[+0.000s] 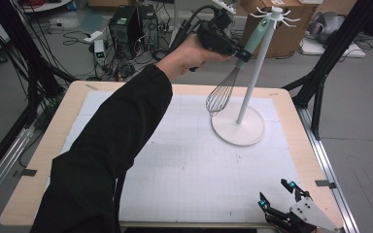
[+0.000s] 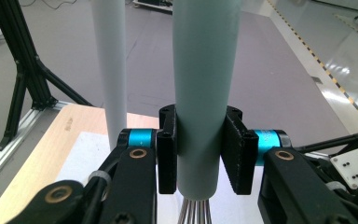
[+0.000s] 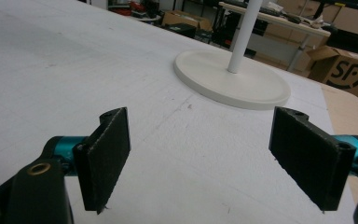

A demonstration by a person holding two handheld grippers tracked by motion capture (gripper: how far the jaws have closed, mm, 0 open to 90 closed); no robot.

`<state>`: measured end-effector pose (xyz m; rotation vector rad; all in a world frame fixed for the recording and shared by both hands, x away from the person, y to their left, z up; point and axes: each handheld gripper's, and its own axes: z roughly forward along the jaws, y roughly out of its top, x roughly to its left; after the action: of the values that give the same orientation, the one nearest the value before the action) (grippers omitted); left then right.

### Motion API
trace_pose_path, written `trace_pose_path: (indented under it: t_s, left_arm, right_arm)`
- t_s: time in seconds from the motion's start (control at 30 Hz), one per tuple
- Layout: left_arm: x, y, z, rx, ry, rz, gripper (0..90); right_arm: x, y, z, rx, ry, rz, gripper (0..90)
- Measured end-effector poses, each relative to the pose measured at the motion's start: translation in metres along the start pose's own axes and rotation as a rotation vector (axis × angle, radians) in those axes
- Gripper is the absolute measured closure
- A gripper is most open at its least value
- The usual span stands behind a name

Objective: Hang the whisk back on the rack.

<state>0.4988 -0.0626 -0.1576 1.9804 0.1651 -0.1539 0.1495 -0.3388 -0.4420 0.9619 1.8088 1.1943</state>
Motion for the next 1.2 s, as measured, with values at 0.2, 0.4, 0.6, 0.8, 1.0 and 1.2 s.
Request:
trace_pose_path:
  t_s: [0.2, 0.4, 0.6, 0.8, 1.0, 1.2]
  left_arm:
    - [0.003, -0.002, -0.001, 0.006, -0.006, 0.000, 69.5]
    - [-0.007, 0.001, 0.004, 0.014, -0.019, 0.022, 69.5]
    - [-0.017, 0.005, 0.008, 0.016, -0.040, 0.036, 69.5]
    - [-0.016, 0.005, 0.018, 0.031, -0.041, 0.030, 69.5]
    - [-0.010, 0.004, 0.021, 0.024, -0.029, 0.003, 69.5]
    - [0.002, 0.000, 0.024, 0.024, -0.025, -0.019, 69.4]
  right_arm:
    - [0.001, 0.000, 0.000, 0.004, 0.000, -0.001, 19.4]
    - [0.001, 0.000, 0.001, 0.005, -0.002, -0.005, 19.5]
    - [0.001, 0.000, 0.001, 0.007, -0.001, -0.011, 19.4]
    - [0.001, 0.000, 0.000, 0.002, 0.000, -0.006, 19.5]
    - [0.000, 0.000, 0.000, 0.006, -0.004, -0.003, 19.5]
    - [0.000, -0.001, 0.000, 0.015, -0.009, -0.006, 19.5]
